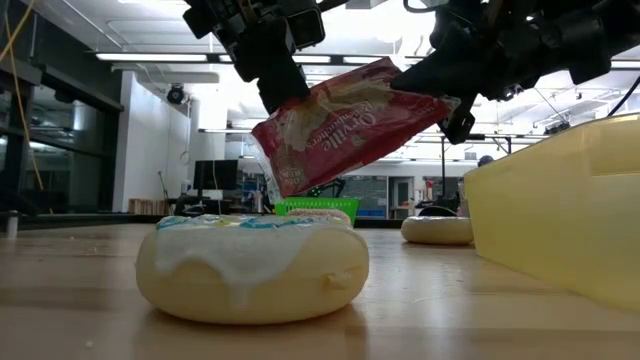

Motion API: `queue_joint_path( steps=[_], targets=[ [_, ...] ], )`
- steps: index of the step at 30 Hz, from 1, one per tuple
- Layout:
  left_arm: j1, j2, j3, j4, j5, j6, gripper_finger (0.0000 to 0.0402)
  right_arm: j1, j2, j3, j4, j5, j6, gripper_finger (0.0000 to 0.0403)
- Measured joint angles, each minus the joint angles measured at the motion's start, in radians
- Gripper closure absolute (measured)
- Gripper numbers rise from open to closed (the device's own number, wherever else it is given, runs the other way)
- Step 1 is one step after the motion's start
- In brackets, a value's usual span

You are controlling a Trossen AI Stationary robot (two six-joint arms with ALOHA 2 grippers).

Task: Pick & Place Food Item
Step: Put the red popcorn bag into the yellow bin

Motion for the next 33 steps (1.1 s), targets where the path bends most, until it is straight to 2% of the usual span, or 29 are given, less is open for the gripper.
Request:
queue_joint_path(
  steps=[15, 22, 28, 33],
  targets=[
    [0.000, 0.000, 0.000, 0.002, 0.002, 0.000, 0.0279, 0.025, -0.061, 0.000, -0.054, -0.040, 0.054, 0.0399],
    [0.001, 0.000, 0.000, 0.010, -0.001, 0.000, 0.0279, 0.067, -0.160, -0.001, -0.220, 0.039, 0.100, 0.0399],
    [0.000, 0.000, 0.000, 0.020, 0.001, 0.000, 0.0279, 0.126, -0.262, -0.001, -0.281, 0.096, 0.117, 0.0399],
    [0.000, 0.000, 0.000, 0.022, 0.002, 0.000, 0.0279, 0.191, -0.355, 0.000, -0.377, 0.176, 0.227, 0.0399]
  ],
)
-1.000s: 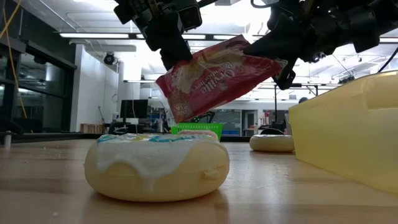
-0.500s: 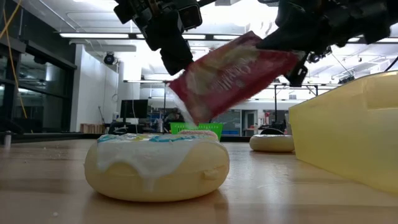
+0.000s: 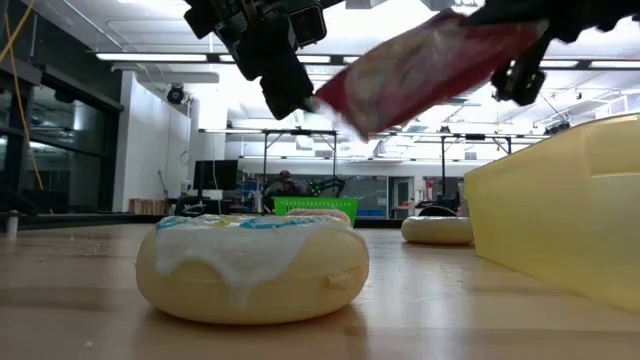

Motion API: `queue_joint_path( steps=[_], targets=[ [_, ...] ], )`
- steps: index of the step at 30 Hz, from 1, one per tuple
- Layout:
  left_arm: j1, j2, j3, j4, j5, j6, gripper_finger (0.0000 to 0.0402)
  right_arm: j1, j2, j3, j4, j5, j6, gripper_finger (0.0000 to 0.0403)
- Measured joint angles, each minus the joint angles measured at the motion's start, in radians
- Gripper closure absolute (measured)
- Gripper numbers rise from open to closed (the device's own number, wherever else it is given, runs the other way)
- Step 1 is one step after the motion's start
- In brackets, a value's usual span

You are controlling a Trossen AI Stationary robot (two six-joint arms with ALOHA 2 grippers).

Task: Pick & Place Food Item
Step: Put the red popcorn bag into the yellow bin

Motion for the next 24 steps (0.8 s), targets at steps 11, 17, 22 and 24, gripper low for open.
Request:
queue_joint_path(
  steps=[11, 17, 22, 24],
  targets=[
    [0.000, 0.000, 0.000, 0.000, 0.001, 0.000, 0.0279, 0.199, -0.137, 0.000, -0.091, 0.171, 0.301, 0.0399],
    [0.000, 0.000, 0.000, -0.001, 0.001, 0.000, 0.0279, 0.353, -0.161, 0.000, -0.186, 0.354, 0.528, 0.0399],
    [0.000, 0.000, 0.000, -0.001, 0.002, 0.000, 0.0279, 0.514, -0.158, 0.000, -0.261, 0.557, 0.725, 0.0399],
    [0.000, 0.000, 0.000, -0.001, 0.002, 0.000, 0.0279, 0.574, -0.151, 0.000, -0.267, 0.640, 0.785, 0.0399]
  ],
)
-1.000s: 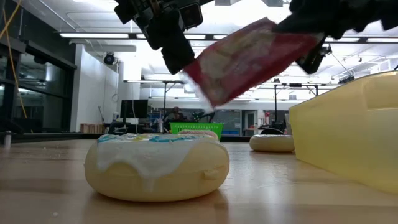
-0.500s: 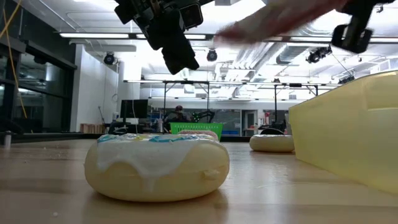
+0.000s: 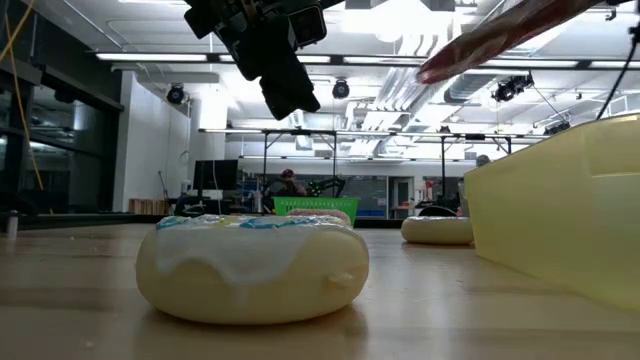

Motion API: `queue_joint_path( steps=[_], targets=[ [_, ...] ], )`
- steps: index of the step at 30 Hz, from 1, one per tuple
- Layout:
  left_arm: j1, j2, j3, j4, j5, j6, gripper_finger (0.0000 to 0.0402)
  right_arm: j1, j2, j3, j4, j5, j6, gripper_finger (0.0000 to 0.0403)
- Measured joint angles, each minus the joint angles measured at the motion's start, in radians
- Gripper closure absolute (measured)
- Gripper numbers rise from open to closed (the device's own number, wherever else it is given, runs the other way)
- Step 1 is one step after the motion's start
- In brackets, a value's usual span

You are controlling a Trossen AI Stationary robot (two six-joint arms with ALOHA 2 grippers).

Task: Pick & Place Food Item
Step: Put the red popcorn bag into the yellow bin

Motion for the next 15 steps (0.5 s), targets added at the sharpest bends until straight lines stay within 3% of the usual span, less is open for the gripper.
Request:
queue_joint_path(
  steps=[8, 15],
  targets=[
    [0.000, 0.000, 0.000, 0.000, 0.000, 0.008, 0.0279, 0.162, 0.030, 0.000, -0.020, 0.178, 0.108, 0.0399],
    [0.000, 0.000, 0.000, 0.000, 0.001, 0.004, 0.0279, 0.180, 0.078, 0.000, -0.164, 0.144, 0.300, 0.0399]
  ],
)
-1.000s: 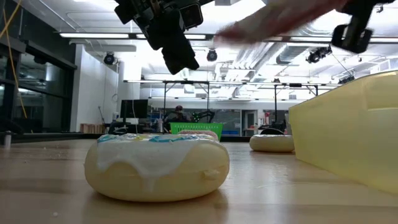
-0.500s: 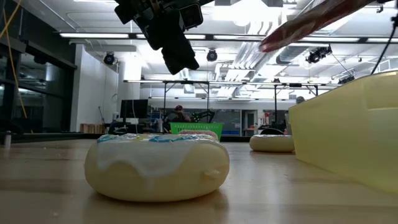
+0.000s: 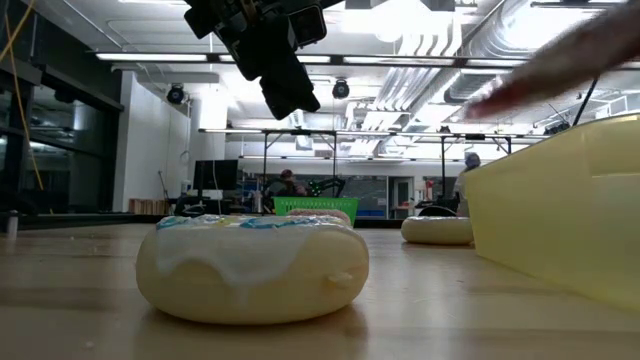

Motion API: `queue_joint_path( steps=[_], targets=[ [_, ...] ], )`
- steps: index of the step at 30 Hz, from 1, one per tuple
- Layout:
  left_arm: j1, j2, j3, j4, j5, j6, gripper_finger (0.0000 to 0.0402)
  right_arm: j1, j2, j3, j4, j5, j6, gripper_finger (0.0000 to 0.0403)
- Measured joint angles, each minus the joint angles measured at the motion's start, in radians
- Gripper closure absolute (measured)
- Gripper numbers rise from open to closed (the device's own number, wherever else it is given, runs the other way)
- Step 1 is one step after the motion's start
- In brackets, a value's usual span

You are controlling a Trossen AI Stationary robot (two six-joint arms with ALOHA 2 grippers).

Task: Pick & Place Food Item
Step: Put the red popcorn bag into the yellow bin

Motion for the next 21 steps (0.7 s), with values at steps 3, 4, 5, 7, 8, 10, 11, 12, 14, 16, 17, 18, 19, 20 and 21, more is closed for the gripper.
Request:
queue_joint_path(
  steps=[3, 4, 5, 7, 8, 10, 11, 12, 14, 16, 17, 18, 19, 20, 21],
  targets=[
    [-0.001, 0.000, 0.000, 0.000, 0.003, -0.005, 0.0279, 0.000, 0.017, 0.000, -0.060, -0.031, 0.084, 0.0399],
    [-0.003, 0.000, 0.000, 0.000, 0.004, -0.005, 0.0279, 0.000, 0.020, 0.000, -0.074, -0.045, 0.106, 0.0399],
    [-0.005, 0.000, 0.000, 0.000, 0.004, -0.005, 0.0279, 0.000, 0.021, 0.000, -0.083, -0.055, 0.126, 0.0399],
    [-0.010, 0.000, 0.000, 0.000, 0.004, -0.005, 0.0279, 0.000, 0.026, 0.000, -0.105, -0.081, 0.157, 0.0399],
    [-0.014, 0.000, 0.000, 0.000, 0.004, -0.005, 0.0279, 0.000, 0.029, 0.000, -0.117, -0.095, 0.172, 0.0399],
    [-0.019, 0.000, 0.000, 0.000, 0.004, -0.005, 0.0279, 0.000, 0.036, 0.000, -0.145, -0.126, 0.209, 0.0399],
    [-0.021, 0.000, 0.000, 0.000, 0.004, -0.005, 0.0279, -0.002, 0.041, 0.000, -0.158, -0.140, 0.231, 0.0399],
    [-0.024, 0.000, 0.000, 0.000, 0.004, -0.005, 0.0279, -0.003, 0.048, 0.000, -0.173, -0.150, 0.251, 0.0399],
    [-0.028, 0.000, 0.000, 0.000, 0.004, -0.006, 0.0279, -0.003, 0.062, 0.000, -0.199, -0.176, 0.289, 0.0399],
    [-0.028, 0.000, 0.000, 0.000, 0.004, -0.006, 0.0279, -0.003, 0.072, 0.000, -0.221, -0.213, 0.326, 0.0398],
    [-0.028, 0.000, 0.000, 0.000, 0.004, -0.007, 0.0279, -0.003, 0.078, 0.000, -0.227, -0.229, 0.340, 0.0396],
    [-0.028, 0.000, 0.000, 0.000, 0.004, -0.008, 0.0279, -0.003, 0.085, 0.000, -0.232, -0.245, 0.353, 0.0394],
    [-0.028, 0.000, 0.000, 0.000, 0.004, -0.009, 0.0279, -0.003, 0.091, 0.000, -0.238, -0.258, 0.365, 0.0392],
    [-0.028, 0.000, 0.000, 0.000, 0.004, -0.009, 0.0279, -0.003, 0.097, 0.000, -0.240, -0.267, 0.372, 0.0390],
    [-0.028, 0.000, 0.000, 0.000, 0.004, -0.008, 0.0279, -0.003, 0.100, 0.000, -0.240, -0.269, 0.373, 0.0387]
  ],
)
